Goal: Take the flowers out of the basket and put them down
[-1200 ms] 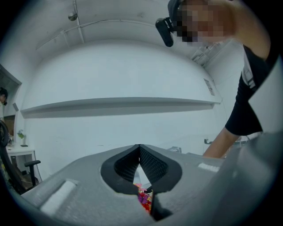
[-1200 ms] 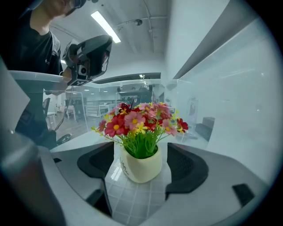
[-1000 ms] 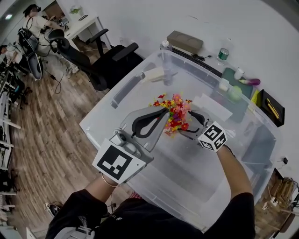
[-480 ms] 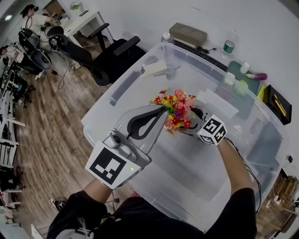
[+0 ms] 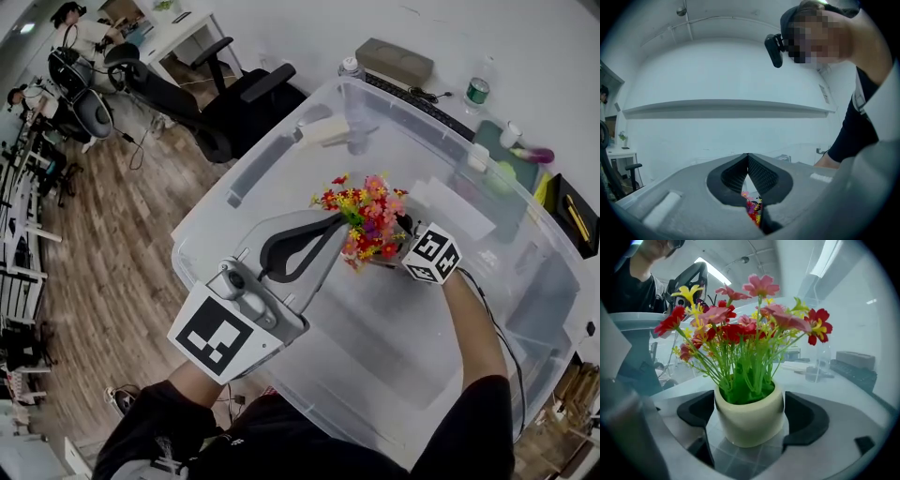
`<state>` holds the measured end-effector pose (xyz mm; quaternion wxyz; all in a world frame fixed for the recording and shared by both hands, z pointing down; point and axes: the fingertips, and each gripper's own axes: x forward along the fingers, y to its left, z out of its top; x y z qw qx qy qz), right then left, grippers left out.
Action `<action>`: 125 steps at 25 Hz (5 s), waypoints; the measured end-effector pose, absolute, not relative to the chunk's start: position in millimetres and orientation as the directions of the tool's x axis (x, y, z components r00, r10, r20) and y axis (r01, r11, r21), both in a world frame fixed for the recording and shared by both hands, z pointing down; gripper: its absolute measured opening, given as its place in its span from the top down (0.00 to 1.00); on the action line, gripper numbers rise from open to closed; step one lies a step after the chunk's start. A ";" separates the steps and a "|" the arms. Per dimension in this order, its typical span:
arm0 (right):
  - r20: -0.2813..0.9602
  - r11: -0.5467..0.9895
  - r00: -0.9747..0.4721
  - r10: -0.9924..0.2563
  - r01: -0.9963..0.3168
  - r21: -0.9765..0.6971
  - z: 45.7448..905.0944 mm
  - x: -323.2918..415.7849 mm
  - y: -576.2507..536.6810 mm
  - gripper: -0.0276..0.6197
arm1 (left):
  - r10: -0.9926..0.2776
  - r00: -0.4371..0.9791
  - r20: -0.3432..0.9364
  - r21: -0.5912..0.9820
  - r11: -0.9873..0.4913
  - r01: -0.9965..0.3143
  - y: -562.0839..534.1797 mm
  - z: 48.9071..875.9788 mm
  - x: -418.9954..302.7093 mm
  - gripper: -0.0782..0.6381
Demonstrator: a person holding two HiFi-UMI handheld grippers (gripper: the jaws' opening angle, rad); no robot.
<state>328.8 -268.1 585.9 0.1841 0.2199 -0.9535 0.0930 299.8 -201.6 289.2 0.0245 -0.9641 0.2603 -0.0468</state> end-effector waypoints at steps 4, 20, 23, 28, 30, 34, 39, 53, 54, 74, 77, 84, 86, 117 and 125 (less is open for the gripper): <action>0.378 0.885 -0.844 -0.381 -0.452 -0.115 587.2 327.1 -269.3 0.24 | -0.496 0.864 0.088 -0.077 -0.868 -0.490 -201.3 290.4 302.1 0.88; 0.409 0.861 -0.805 -0.430 -0.502 -0.081 589.5 321.5 -265.8 0.25 | -0.442 0.887 0.135 -0.132 -0.895 -0.426 -191.6 299.4 314.0 0.88; 0.418 0.855 -0.795 -0.439 -0.513 -0.080 590.4 326.7 -261.5 0.25 | -0.417 0.899 0.132 -0.061 -0.909 -0.413 -191.0 300.5 316.5 0.88; 0.418 0.841 -0.785 -0.458 -0.535 -0.083 590.7 332.7 -259.4 0.25 | -0.375 0.917 0.139 -0.032 -0.927 -0.374 -201.9 296.6 317.3 0.88; 0.420 0.839 -0.782 -0.460 -0.538 -0.083 591.0 333.2 -259.0 0.25 | -0.370 0.919 0.135 -0.066 -0.929 -0.364 -215.5 289.6 314.9 0.88; 0.415 0.829 -0.775 -0.477 -0.553 -0.081 590.9 334.7 -259.5 0.25 | -0.307 0.940 0.151 -0.137 -0.948 -0.288 -237.2 286.6 316.6 0.88; 0.417 0.827 -0.772 -0.479 -0.556 -0.079 591.7 334.4 -259.7 0.25 | -0.281 0.914 0.294 -0.193 -0.954 -0.231 -246.8 327.5 312.3 0.88; 0.418 0.826 -0.771 -0.481 -0.558 -0.079 592.3 335.7 -259.4 0.25 | -0.218 0.727 0.651 -0.093 -0.973 -0.210 -272.3 442.7 295.4 0.54; 0.417 0.826 -0.771 -0.481 -0.558 -0.079 592.2 335.5 -259.4 0.25 | -0.199 0.719 0.666 -0.092 -0.978 -0.186 -269.8 448.5 296.8 0.50; 0.432 0.834 -0.771 -0.468 -0.547 -0.072 594.3 348.0 -255.5 0.25 | -0.020 0.615 0.789 0.013 -0.999 -0.049 -248.5 524.7 301.5 0.26; 0.433 0.835 -0.771 -0.467 -0.545 -0.070 594.2 348.1 -255.3 0.25 | -0.007 0.616 0.788 0.022 -0.999 -0.040 -249.3 532.7 305.0 0.24; 0.433 0.837 -0.772 -0.466 -0.543 -0.066 594.2 348.5 -255.0 0.25 | -0.036 0.632 0.774 -0.025 -0.999 -0.027 -255.2 548.3 313.9 0.23; 0.433 0.837 -0.772 -0.466 -0.543 -0.066 594.3 349.0 -255.4 0.25 | -0.026 0.638 0.770 -0.011 -1.000 -0.028 -255.1 549.6 315.1 0.23; 0.425 0.832 -0.771 -0.474 -0.551 -0.072 596.3 349.6 -255.0 0.25 | 0.099 0.676 0.730 0.101 -0.994 0.036 -251.1 603.3 334.9 0.22; 0.423 0.832 -0.774 -0.472 -0.550 -0.077 598.0 349.9 -255.1 0.25 | 0.118 0.692 0.712 0.116 -0.992 0.050 -250.1 605.7 338.2 0.22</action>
